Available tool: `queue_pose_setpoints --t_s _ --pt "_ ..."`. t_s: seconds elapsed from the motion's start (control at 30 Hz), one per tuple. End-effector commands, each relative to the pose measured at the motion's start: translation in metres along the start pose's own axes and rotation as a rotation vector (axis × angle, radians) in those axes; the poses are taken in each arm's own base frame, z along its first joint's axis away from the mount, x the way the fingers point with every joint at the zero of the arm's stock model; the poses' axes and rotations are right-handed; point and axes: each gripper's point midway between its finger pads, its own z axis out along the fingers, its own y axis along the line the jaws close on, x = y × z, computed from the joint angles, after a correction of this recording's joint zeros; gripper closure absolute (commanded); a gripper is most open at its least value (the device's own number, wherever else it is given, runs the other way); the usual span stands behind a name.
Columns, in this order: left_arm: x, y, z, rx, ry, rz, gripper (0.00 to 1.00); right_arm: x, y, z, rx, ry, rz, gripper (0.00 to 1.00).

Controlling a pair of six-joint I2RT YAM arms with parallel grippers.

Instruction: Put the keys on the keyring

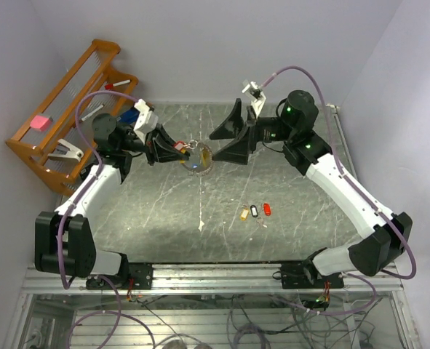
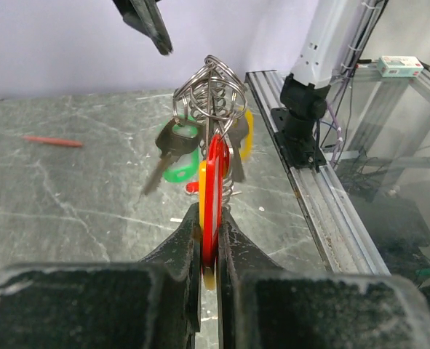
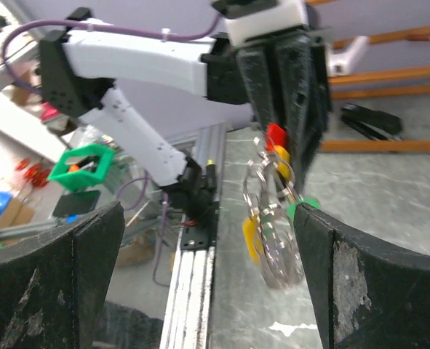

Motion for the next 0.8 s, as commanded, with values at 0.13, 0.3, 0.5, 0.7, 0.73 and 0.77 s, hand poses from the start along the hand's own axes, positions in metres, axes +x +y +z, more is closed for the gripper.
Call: queue_pose_setpoints --t_s 0.13,0.3,0.5,0.7,0.73,0.77 --pt "0.000 0.009 -0.018 -0.042 0.009 -0.008 0.93 0.001 -0.054 -0.042 0.350 0.011 -0.005 0.00" --pt "0.024 0.005 -0.017 -0.070 -0.007 -0.126 0.93 0.016 -0.076 -0.050 0.442 0.019 0.015 0.00" --pt "0.057 0.031 -0.018 -0.267 -0.076 -0.379 0.93 0.034 -0.115 -0.077 0.700 0.047 0.046 0.00" --pt "0.105 0.080 -0.046 -0.747 0.230 -0.459 0.93 0.056 -0.147 -0.115 0.986 0.032 0.090 0.00" --pt "0.101 0.085 -0.050 -0.785 0.220 -0.472 0.93 0.059 -0.151 -0.117 1.004 0.040 0.099 0.00" --pt "0.097 0.091 -0.054 -0.831 0.209 -0.468 0.93 0.062 -0.155 -0.119 1.018 0.054 0.106 0.00"
